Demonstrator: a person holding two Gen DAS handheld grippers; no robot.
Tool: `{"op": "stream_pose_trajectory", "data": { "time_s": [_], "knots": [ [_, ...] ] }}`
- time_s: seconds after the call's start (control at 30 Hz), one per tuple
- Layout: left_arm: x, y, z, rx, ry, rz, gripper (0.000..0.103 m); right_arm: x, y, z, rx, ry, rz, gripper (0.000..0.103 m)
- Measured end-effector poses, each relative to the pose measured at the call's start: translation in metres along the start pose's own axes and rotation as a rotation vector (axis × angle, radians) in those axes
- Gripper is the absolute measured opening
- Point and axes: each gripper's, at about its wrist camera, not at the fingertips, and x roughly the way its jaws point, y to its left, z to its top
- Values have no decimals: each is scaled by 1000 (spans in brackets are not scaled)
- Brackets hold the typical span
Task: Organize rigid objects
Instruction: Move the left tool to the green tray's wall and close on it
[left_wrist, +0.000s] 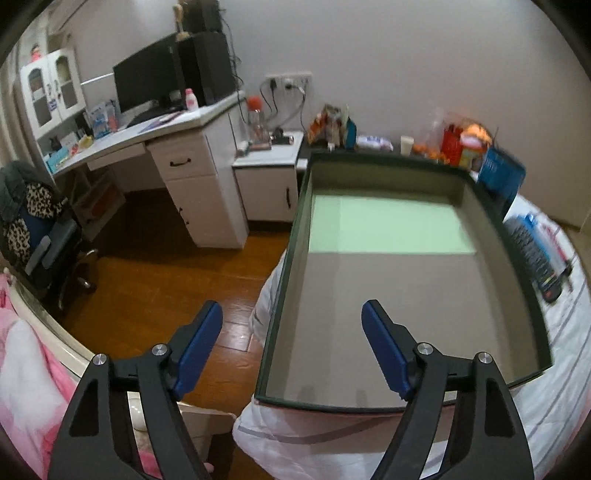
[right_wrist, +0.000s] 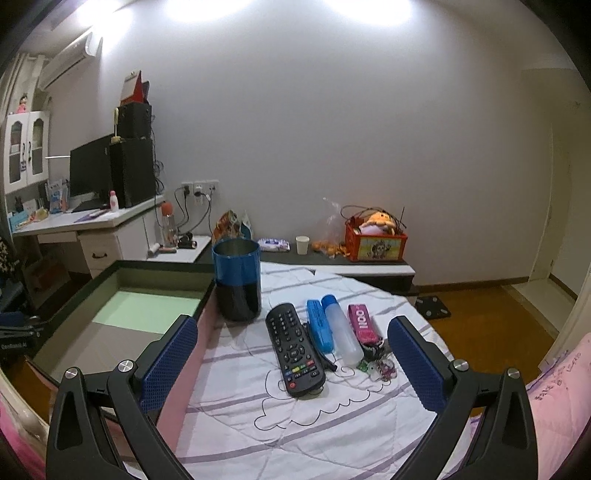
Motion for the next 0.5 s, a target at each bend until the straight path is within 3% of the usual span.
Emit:
{"op": "stream_pose_trajectory", "data": {
  "time_s": [0.23,0.3,0.37,0.5],
  "knots": [
    [21,1,2,41,47,-7,79,16,-4,-9,16,42,-11,103],
    [28,3,3,46,69,-23,75,20,-4,-10,19,52,-11,103],
    [35,5,3,50,96,-37,61,23,-5,-12,13,60,-21,103],
    [43,4,2,60,129,-61,43,29,-6,-17,12,80,-30,103]
  ]
}}
